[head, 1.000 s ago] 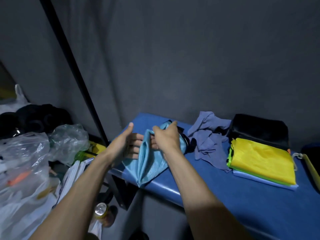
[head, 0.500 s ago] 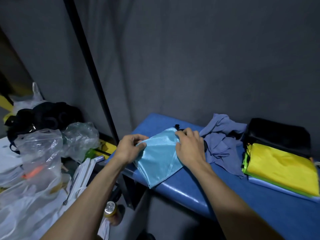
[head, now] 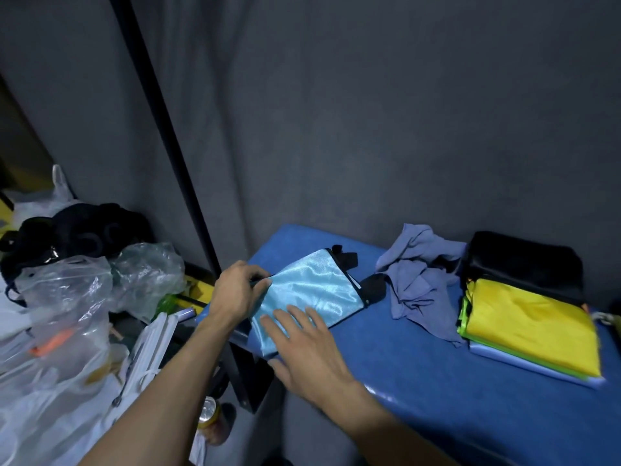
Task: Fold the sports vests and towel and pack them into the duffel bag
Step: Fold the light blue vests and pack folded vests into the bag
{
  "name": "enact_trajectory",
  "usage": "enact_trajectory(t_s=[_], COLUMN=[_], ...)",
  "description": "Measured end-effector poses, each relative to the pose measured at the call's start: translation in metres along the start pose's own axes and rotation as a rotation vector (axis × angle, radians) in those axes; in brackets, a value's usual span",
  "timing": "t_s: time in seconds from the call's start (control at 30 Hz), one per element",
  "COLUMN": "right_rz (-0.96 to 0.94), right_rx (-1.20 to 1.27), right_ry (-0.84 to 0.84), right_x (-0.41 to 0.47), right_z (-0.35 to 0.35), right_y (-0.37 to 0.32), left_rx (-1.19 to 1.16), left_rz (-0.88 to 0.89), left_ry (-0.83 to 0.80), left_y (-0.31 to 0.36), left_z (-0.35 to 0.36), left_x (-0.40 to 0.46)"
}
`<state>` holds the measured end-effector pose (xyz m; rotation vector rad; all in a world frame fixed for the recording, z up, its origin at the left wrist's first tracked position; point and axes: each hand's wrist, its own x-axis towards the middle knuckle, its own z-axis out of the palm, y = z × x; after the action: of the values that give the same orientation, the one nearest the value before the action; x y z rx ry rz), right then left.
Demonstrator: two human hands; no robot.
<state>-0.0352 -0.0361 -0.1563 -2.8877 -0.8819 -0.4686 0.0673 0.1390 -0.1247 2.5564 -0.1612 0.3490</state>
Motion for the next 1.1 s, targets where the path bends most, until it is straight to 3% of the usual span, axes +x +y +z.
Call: enact_trajectory(t_s=[0.17, 0.3, 0.43, 0.53, 0.7, 0.77, 0.93, 1.1], right_rz=[0.073, 0.350, 0.442, 0.451, 0.471, 0.452, 0.514, 0.863], right_rx=[0.252, 0.590, 0.836, 0.956, 1.244, 1.335, 1.277, 1.101], right_ry=[0.172, 0.140, 0.160, 0.156, 0.291, 0.376, 0.453, 0.386], right_x=[0.006, 0.012, 0.012, 0.003, -0.013, -0.018, -0.015, -0.022], right_z=[-0.009, -0.046, -0.087, -0.113, -0.161, -0.179, -0.174, -0.118], right_y=[0.006, 0.027, 0.053, 0.067, 0.085, 0.088, 0.109, 0.133], left_rx=[-0.087, -0.605, -0.524, -0.461, -0.940, -1.032, -1.084, -0.851], left_rz=[0.132, 0.124, 0.246, 0.303, 0.307, 0.336, 0.237, -0.036], left_ry=[-0.045, -0.194, -0.362, -0.274, -0.082, -0.017, -0.065, -0.132], left_y=[-0.007, 0.018, 0.042, 0.052, 0.090, 0.116, 0.146, 0.114], left_z=[-0.012, -0.046, -0.069, -0.069, -0.085, -0.093, -0.084, -0.018], left_x=[-0.005, -0.023, -0.039, -0.043, -0.050, -0.053, -0.035, 0.015])
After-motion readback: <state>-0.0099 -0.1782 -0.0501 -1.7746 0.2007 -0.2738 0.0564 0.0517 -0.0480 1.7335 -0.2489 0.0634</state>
